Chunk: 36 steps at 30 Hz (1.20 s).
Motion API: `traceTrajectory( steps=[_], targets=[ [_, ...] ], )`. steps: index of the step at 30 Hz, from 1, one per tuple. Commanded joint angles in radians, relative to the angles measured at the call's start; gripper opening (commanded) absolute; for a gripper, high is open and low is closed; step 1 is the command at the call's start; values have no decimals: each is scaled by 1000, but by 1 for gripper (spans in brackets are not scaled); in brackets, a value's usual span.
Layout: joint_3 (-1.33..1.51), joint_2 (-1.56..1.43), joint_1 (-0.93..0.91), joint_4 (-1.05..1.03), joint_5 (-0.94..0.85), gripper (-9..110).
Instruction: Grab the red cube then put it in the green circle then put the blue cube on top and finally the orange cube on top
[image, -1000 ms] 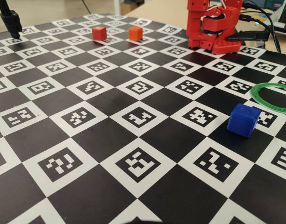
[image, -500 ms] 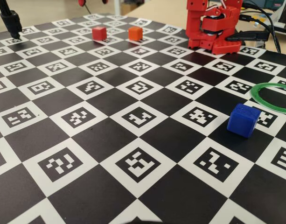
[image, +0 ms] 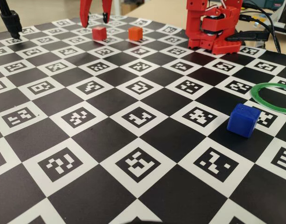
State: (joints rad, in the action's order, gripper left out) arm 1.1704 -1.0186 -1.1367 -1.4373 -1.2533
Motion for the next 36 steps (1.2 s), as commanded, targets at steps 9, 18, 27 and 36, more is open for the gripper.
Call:
traceTrajectory(
  steps=[9,18,27,36],
  targets=[
    [67,-34,-20,89,-3,42],
    [74,-34,-18,106,-2,42],
    [87,-34,-14,123,-40,42],
    [87,-37,-9,147,-135,42]
  ],
)
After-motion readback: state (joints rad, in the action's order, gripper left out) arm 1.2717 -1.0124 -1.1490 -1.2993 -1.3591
